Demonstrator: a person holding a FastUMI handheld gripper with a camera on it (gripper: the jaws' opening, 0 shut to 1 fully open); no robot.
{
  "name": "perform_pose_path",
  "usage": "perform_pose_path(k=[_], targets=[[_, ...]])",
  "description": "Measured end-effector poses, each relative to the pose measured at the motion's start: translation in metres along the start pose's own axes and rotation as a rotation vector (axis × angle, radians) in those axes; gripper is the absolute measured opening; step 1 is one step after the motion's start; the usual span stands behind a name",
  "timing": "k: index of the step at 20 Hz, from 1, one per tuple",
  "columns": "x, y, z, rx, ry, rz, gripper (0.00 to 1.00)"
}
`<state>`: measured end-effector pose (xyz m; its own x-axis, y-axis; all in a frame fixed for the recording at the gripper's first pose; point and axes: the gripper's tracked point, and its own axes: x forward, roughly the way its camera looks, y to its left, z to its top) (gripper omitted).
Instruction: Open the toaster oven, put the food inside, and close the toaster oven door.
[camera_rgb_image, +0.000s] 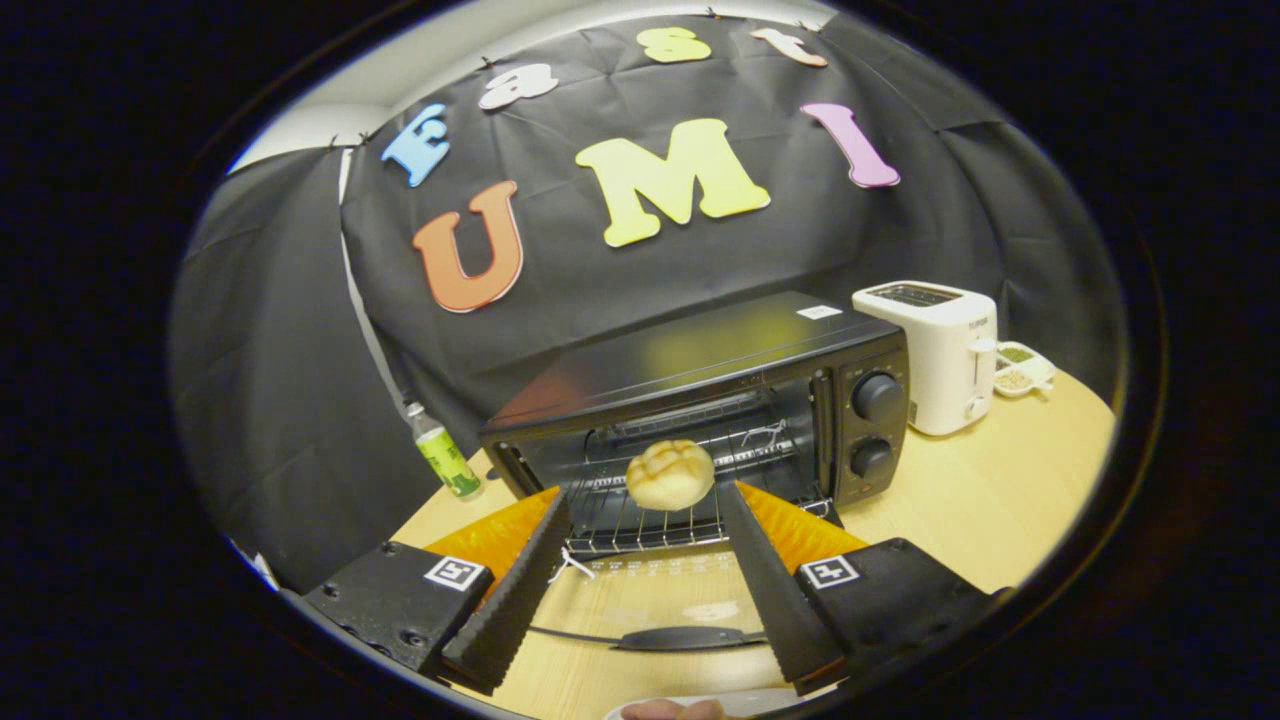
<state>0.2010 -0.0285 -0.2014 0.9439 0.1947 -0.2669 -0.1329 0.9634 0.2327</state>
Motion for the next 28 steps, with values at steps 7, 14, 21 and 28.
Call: perform_pose_path(k=[7, 14, 21, 28], targets=[[-0.055, -0.002, -0.021, -0.152, 0.017, 0.029, 0.99], [-0.057, -0.022, -0.105, -0.234, 0.229, -0.022, 1.00], [-0.041, -0.026, -0.144, -0.194, 0.350, -0.066, 1.00], [-0.027, -0.034, -0.160, -0.203, 0.440, -0.132, 1.00]])
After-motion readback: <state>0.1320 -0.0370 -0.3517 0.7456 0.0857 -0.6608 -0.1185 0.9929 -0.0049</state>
